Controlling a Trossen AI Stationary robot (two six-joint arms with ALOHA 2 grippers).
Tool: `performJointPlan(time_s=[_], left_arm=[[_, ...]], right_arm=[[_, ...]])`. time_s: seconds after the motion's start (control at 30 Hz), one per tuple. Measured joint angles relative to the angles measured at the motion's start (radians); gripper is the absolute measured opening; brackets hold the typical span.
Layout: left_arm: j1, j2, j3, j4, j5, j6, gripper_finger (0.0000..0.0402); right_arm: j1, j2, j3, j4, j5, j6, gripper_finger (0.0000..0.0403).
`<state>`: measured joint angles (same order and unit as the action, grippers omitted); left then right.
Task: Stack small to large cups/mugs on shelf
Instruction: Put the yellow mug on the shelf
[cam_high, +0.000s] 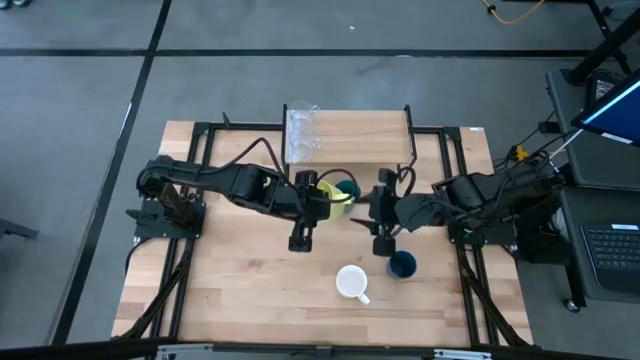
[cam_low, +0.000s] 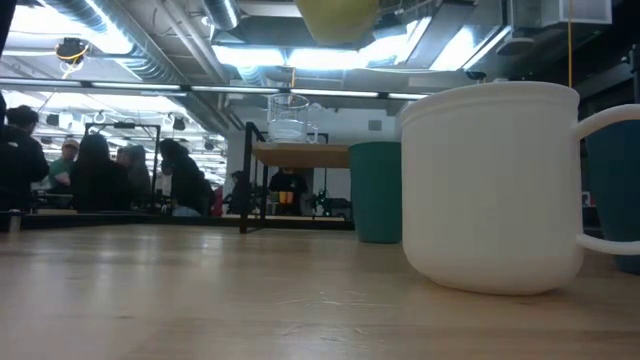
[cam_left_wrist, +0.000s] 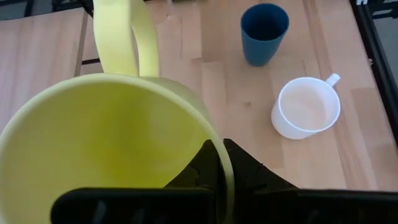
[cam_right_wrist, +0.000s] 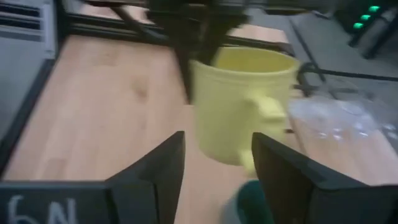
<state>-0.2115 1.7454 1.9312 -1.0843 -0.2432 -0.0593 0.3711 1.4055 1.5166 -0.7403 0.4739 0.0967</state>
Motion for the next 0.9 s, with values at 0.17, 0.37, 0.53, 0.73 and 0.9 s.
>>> performJointPlan(time_s=[0.17, 0.37, 0.53, 0.73, 0.9], left_arm=[[-0.001, 0.0, 0.0, 0.0, 0.001, -0.007, 0.0002], [-0.019, 0.0, 0.0, 0.0, 0.001, -0.009, 0.0002], [-0.021, 0.0, 0.0, 0.007, 0.002, -0.009, 0.0002], [-0.021, 0.0, 0.0, 0.007, 0.001, -0.009, 0.0002], [-0.02, 0.0, 0.0, 0.004, -0.002, -0.009, 0.0004]], right_arm=[[-0.024, 0.0, 0.0, -0.005, 0.073, 0.021, 0.0212], [-0.059, 0.009, 0.0, -0.003, -0.028, 0.001, 0.0231], [-0.098, 0.028, 0.0, 0.028, -0.056, -0.005, 0.0231], [-0.108, 0.029, 0.0, 0.04, -0.058, -0.022, 0.0186], [-0.108, 0.029, 0.0, 0.016, -0.075, 0.002, 0.007]])
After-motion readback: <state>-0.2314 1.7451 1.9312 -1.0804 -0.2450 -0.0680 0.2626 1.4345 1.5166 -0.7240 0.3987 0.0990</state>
